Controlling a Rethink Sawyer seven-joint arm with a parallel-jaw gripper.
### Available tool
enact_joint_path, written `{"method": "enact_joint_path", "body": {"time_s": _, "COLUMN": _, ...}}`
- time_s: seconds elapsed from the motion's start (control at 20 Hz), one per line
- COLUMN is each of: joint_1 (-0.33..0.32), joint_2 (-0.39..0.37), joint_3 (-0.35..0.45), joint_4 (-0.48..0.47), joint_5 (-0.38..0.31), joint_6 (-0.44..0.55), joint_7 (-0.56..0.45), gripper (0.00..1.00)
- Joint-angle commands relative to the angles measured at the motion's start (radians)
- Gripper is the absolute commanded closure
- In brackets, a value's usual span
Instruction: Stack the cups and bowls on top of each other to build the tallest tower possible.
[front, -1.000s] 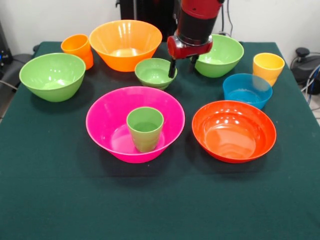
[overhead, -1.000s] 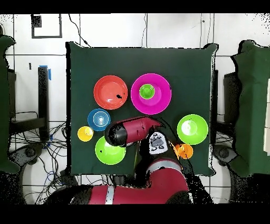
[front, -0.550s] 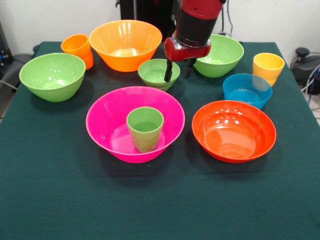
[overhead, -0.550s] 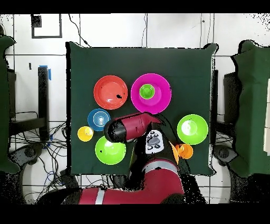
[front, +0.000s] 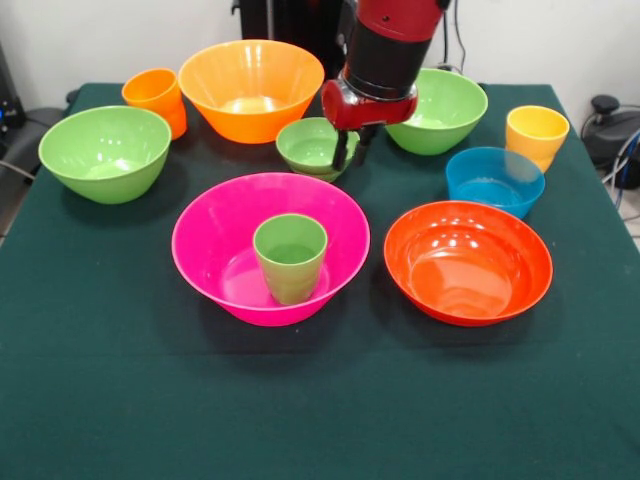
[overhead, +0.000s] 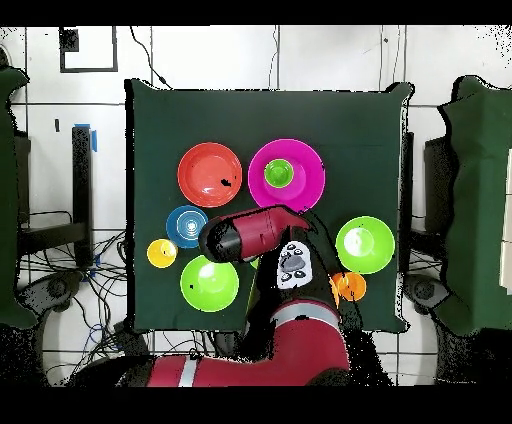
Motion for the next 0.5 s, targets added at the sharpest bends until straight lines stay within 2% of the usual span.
{"method": "enact_joint_path", "body": {"time_s": 0.05, "joint_1": 0.042, "joint_2": 0.026, "joint_3": 0.021, "joint_4": -0.073, "joint_5": -0.052, "joint_6": 0.134, "joint_7": -0.003, "gripper": 1.0}}
{"method": "enact_joint_path", "body": {"time_s": 0.3, "joint_1": 0.047, "joint_2": 0.013, "joint_3": 0.017, "joint_4": -0.052, "joint_5": -0.058, "joint_6": 0.088, "joint_7": 0.011, "gripper": 1.0}}
{"method": "enact_joint_path", "body": {"time_s": 0.5, "joint_1": 0.047, "joint_2": 0.016, "joint_3": 0.02, "joint_4": -0.056, "joint_5": -0.05, "joint_6": 0.094, "joint_7": 0.003, "gripper": 1.0}}
